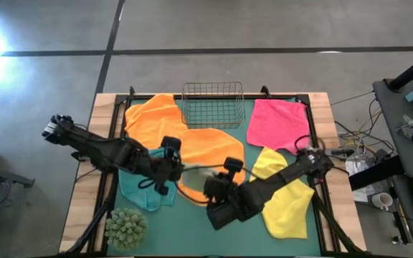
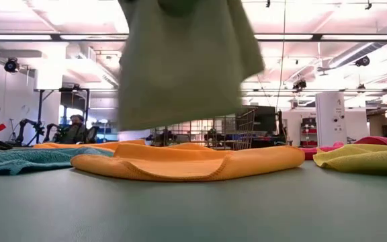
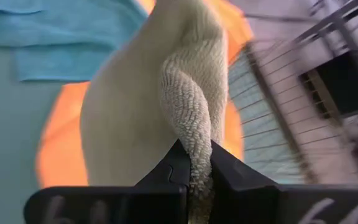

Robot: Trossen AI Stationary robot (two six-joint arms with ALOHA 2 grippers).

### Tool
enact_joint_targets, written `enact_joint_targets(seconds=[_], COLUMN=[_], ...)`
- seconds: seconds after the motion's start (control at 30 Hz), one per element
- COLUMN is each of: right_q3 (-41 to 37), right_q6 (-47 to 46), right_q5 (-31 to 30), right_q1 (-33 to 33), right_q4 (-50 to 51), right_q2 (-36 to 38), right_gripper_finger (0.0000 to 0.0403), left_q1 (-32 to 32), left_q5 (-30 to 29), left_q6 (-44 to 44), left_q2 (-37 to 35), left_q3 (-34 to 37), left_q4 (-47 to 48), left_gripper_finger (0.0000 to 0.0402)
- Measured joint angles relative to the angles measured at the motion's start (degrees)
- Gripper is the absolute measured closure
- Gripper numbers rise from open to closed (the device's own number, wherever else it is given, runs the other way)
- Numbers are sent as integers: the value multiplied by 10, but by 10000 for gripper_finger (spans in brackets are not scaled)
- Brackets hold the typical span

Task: Fold microfiber towels
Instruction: Put the light green microfiber cloth into the wire basket

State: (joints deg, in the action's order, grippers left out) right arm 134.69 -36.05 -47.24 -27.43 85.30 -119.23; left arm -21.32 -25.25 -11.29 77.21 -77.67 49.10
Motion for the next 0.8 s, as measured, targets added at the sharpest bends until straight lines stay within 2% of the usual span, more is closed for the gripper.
enact_joint_targets(seconds=[0.13, 0.4, 0.5, 0.8], right_q3=[0, -1, -1, -1], right_q6=[64, 215, 270, 489], right_q5=[-23, -7, 24, 200], right_q1=[34, 144, 196, 359], right_q4=[4, 10, -6, -141], right_q2=[35, 102, 127, 154], right_gripper_finger=[392, 392, 392, 392], left_q1=[41, 141, 184, 298], left_q5=[-29, -54, -55, -54], left_q6=[-31, -112, -147, -199], left_q2=[2, 4, 10, 70], left_q3=[-12, -67, -95, -158], left_q4=[0, -49, -78, -99], left_gripper_finger=[401, 401, 401, 401])
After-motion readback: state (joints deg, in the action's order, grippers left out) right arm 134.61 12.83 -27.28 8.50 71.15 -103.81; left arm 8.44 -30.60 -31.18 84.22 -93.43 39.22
